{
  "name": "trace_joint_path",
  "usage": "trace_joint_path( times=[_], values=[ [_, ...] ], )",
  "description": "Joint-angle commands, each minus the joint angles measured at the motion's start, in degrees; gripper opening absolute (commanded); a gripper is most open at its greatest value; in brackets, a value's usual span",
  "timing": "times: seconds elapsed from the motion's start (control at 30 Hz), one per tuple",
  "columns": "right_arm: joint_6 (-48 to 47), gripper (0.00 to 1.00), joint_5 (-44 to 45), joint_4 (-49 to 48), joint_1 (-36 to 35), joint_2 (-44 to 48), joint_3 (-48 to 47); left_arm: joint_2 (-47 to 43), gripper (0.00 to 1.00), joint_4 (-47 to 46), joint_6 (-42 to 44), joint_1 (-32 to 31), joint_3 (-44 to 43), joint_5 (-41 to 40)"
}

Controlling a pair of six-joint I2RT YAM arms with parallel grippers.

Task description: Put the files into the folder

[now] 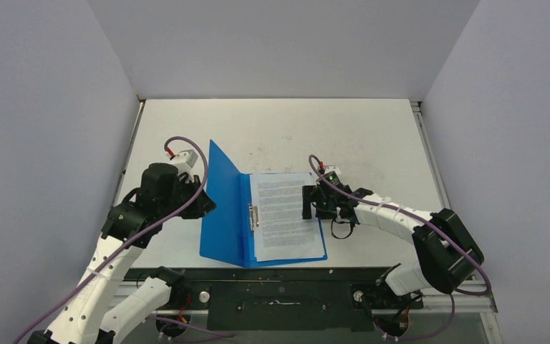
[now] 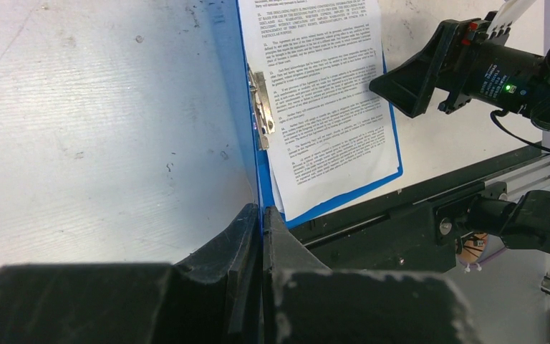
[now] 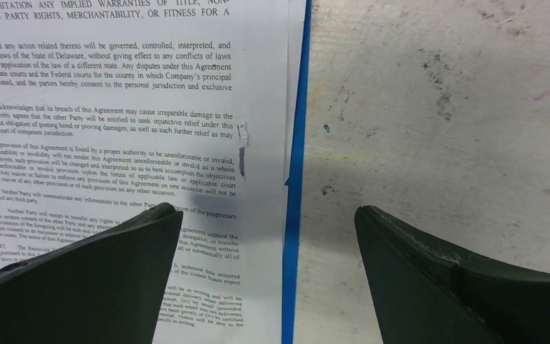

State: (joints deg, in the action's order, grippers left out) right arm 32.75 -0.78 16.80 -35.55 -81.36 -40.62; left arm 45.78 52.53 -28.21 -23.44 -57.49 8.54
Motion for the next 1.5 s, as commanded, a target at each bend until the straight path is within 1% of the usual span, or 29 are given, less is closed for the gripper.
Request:
trace_joint_path(
  times=[0.0,0.3,0.37,0.6,0.67,0.7,0.73,0.77,0.83,0.97,1.03,1.17,1.3,1.37,1.43,1.47],
  values=[
    [2.73,0.96,-6.12,-7.99,1.55,1.15,2.17,0.24,0.00,-0.72,2.29,0.38,-3.77,-0.36],
    [6.46,0.97,-13.67,-15.22,1.92,-1.51,6.32,0.87,0.00,-3.13,2.12,0.40,-2.74,0.79],
    [7.42,0.97,-14.95,-16.32,1.96,-1.96,7.26,1.20,0.05,-3.88,2.04,0.39,-2.21,1.12],
    [8.93,0.97,-17.96,-20.80,1.81,-3.39,9.03,2.40,0.13,-7.92,1.21,0.34,-0.61,4.39],
    [9.37,0.97,-18.29,-21.43,1.65,-3.60,9.39,2.65,0.19,-10.21,0.70,0.41,0.04,6.41],
    [9.44,0.97,-18.36,-21.73,1.61,-3.62,9.61,2.71,0.26,-11.56,0.18,0.33,0.61,7.58],
    [9.56,0.97,-18.43,-21.94,1.60,-3.75,9.78,2.80,0.29,-12.89,-0.21,0.35,1.22,8.81],
    [9.67,0.97,-18.47,-22.16,1.47,-3.79,9.94,2.82,0.34,-14.34,-0.60,0.36,1.89,10.22],
    [9.66,0.97,-18.47,-22.36,1.30,-3.89,10.11,3.00,0.42,-17.53,-1.51,0.40,3.42,12.96],
    [9.62,0.97,-18.16,-22.45,1.32,-3.42,10.71,3.23,0.55,-25.30,-5.01,0.30,7.26,18.61],
    [9.65,0.97,-17.87,-22.36,1.26,-2.76,11.03,3.10,0.61,-30.26,-7.59,0.20,9.60,21.40],
    [10.28,0.97,-17.34,-22.28,1.27,-1.08,11.93,2.72,0.76,-44.40,-14.54,-0.97,15.45,25.12],
    [10.72,0.97,-14.95,-20.42,1.30,1.99,12.60,3.76,0.85,-55.60,-18.40,-3.87,20.05,24.15],
    [10.68,0.98,-13.02,-18.86,1.28,4.08,12.77,5.10,0.93,-58.36,-18.53,-6.63,20.60,22.35],
    [10.54,0.98,-11.22,-17.13,1.37,6.37,12.79,6.75,0.97,-60.73,-18.47,-9.34,20.87,19.81],
    [10.54,0.98,-10.35,-15.54,1.41,7.58,12.80,7.69,0.97,-62.03,-18.54,-10.75,21.07,18.67]
  ],
)
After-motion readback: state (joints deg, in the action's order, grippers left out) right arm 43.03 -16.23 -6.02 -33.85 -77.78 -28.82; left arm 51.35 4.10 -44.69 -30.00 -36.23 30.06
